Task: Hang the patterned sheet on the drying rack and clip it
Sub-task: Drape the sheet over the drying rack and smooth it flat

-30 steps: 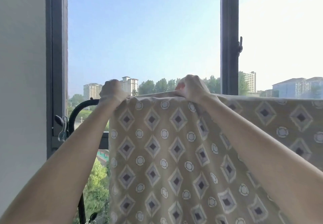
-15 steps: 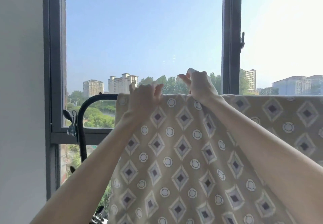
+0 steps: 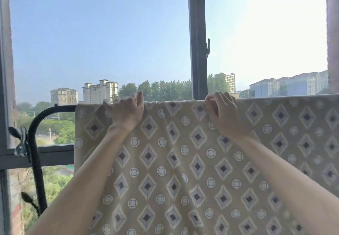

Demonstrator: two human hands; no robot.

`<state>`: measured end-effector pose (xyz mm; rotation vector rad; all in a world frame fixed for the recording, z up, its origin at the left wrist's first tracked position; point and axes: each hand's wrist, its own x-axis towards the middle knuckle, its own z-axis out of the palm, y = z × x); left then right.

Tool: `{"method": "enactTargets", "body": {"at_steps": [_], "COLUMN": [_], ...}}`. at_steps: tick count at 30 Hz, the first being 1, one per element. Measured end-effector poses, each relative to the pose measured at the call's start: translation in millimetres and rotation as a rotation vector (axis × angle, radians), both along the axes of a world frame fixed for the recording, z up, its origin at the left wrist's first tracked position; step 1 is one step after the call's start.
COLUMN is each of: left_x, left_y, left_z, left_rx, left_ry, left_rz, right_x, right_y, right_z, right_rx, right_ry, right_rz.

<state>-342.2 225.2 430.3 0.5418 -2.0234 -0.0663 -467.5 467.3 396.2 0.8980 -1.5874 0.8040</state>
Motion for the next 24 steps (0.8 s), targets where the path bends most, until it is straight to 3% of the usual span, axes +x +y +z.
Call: {"method": "enactTargets", "body": {"at_steps": [7,12,19,24], "left_x": [-36,-50,-44,-38], "left_y": [85,127,135,138], "left_z": [2,2,2,3], "left_rx": [0.017,0.091,0.188,0.158], "left_ry": [0.025,0.018,-0.021,-0.069], "left_rz": [-0.159,-0.328,-0.256,-0.244], "right_x": [-31,-33,-26,-27], "right_y": [76,86,100,107], "right_z": [-10,2,12,25], "right_rx": [0.2,0.249,0.283,0.39], "right_ry": [0.131,0.133,0.03,-0.036], "right_rz": [-0.109,-0.015,0.216,0.175]}}
